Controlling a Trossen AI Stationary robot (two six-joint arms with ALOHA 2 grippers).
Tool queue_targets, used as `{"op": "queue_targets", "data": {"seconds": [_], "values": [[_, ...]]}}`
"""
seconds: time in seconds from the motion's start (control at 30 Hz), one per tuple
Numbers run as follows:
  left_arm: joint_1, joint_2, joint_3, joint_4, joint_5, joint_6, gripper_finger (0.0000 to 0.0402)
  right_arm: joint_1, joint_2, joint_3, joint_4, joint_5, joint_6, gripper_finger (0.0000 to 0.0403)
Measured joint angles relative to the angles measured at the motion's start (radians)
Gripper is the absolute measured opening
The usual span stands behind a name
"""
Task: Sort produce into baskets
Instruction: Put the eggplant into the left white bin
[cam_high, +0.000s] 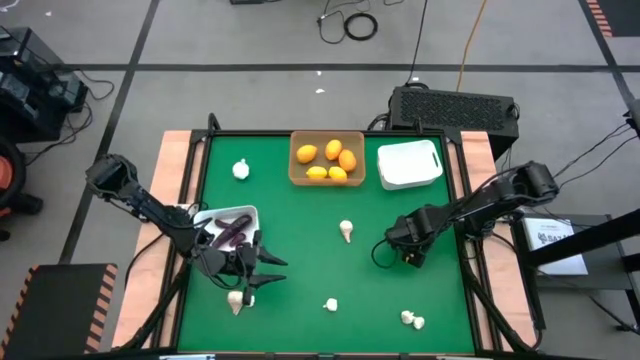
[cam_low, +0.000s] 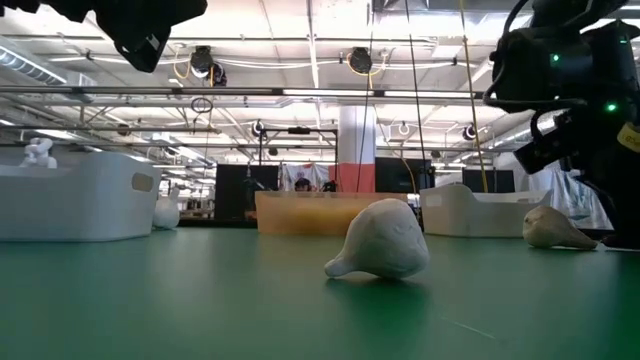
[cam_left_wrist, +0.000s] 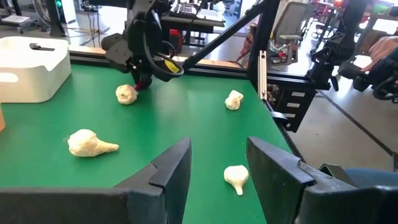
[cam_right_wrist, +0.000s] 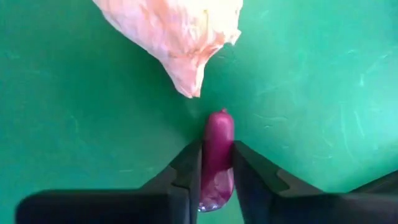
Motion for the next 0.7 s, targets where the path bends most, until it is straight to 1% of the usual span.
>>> {"op": "queue_targets", "data": {"seconds": [0.17, 0.43, 0.53, 0.6, 0.7], "values": [[0.0, 0.0, 0.0, -0.003, 0.0, 0.0, 0.0162, 0.0, -0.011, 0.045, -0.01, 0.001, 0.004, 0.0052], [0.0, -0.001, 0.0, -0.003, 0.0, 0.0, 0.0162, 0.003, -0.011, 0.209, -0.015, 0.009, 0.003, 0.0051], [0.006, -0.025, 0.0, -0.01, -0.001, 0.0, 0.0162, 0.011, -0.011, 0.276, -0.008, 0.05, 0.003, 0.0051], [0.015, -0.056, 0.0, -0.034, -0.002, 0.0, 0.0162, 0.017, -0.011, 0.313, 0.031, 0.104, -0.007, 0.0051], [0.038, -0.133, 0.0, -0.129, -0.007, -0.009, 0.0162, 0.016, -0.011, 0.338, 0.169, 0.146, -0.056, 0.0051]]}}
